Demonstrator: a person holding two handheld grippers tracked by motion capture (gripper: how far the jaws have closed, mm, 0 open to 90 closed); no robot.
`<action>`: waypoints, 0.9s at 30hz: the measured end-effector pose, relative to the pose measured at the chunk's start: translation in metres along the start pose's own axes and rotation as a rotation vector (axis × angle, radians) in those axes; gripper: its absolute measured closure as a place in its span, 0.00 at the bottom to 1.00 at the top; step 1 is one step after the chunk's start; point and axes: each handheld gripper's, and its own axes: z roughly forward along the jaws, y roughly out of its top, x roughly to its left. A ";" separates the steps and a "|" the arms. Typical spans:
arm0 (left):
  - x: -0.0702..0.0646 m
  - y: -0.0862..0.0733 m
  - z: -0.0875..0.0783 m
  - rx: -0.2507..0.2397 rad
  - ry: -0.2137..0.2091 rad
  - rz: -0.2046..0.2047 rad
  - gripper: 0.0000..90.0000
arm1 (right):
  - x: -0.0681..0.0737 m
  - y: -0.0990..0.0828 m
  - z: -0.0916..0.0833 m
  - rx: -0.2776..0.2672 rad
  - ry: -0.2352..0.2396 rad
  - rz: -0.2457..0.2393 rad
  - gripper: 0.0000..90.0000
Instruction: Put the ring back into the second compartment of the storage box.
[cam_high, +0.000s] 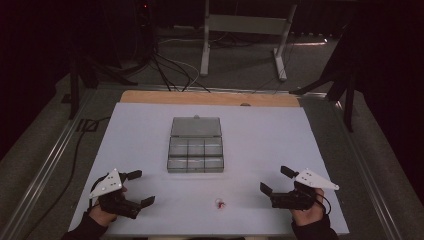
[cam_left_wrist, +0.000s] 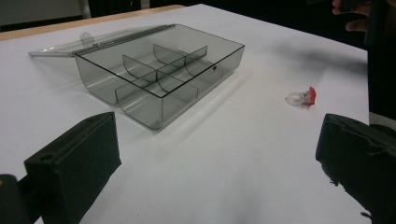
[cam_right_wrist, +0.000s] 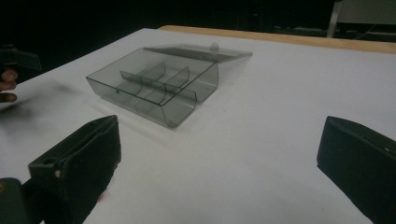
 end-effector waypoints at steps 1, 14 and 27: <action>0.000 0.000 0.000 -0.001 0.001 0.001 0.00 | 0.001 0.001 0.001 -0.002 0.000 0.001 0.00; 0.000 0.000 0.000 -0.002 0.001 0.002 0.00 | 0.019 0.011 0.015 0.033 0.059 -0.012 0.00; 0.000 0.000 0.000 0.000 -0.004 -0.003 0.00 | 0.037 0.012 0.029 0.047 0.127 -0.025 0.00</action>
